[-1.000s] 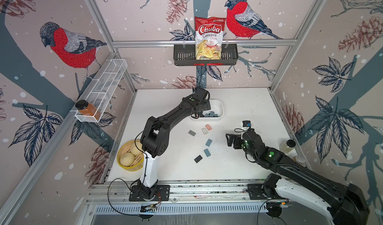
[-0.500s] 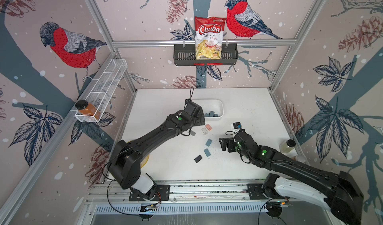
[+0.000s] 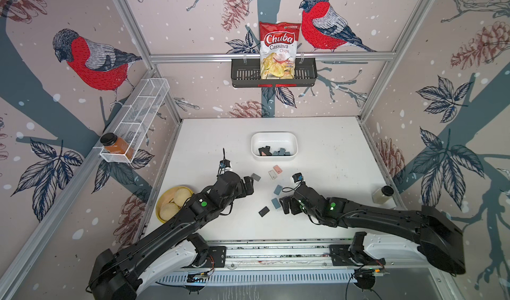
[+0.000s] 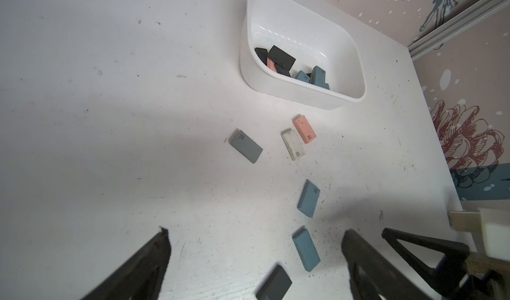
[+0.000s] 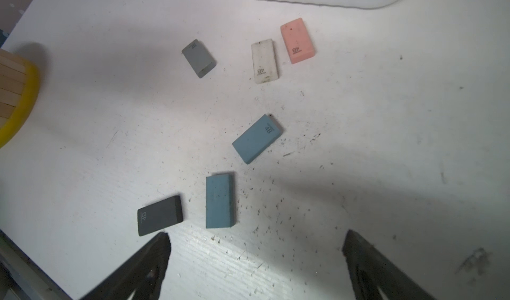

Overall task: Put the eraser in the storage box
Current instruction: Pick up the eraser from the center of the board.

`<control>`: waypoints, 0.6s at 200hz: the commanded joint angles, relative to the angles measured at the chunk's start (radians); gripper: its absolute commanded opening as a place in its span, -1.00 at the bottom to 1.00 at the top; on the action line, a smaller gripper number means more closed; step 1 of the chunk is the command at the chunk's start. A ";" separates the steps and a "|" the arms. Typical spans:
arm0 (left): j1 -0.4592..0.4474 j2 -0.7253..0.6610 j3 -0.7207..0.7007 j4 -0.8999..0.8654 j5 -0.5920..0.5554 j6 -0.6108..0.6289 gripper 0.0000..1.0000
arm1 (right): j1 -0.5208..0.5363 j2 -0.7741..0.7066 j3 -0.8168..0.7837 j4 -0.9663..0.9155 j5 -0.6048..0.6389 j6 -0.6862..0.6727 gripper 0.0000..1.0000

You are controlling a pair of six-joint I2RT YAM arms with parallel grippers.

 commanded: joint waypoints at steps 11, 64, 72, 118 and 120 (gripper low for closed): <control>-0.001 -0.062 -0.051 -0.018 -0.019 -0.049 0.95 | 0.064 0.105 0.026 0.069 0.025 0.061 0.98; -0.001 -0.052 -0.071 -0.033 -0.039 -0.063 0.95 | 0.118 0.219 0.079 0.088 0.043 0.078 0.77; -0.001 -0.045 -0.070 -0.033 -0.041 -0.064 0.95 | 0.119 0.230 0.084 0.086 0.043 0.077 0.70; -0.001 0.017 -0.064 -0.041 -0.049 -0.065 0.95 | 0.117 0.292 0.116 0.087 0.052 0.078 0.44; -0.001 0.019 -0.065 -0.042 -0.049 -0.066 0.95 | 0.117 0.293 0.117 0.089 0.052 0.078 0.42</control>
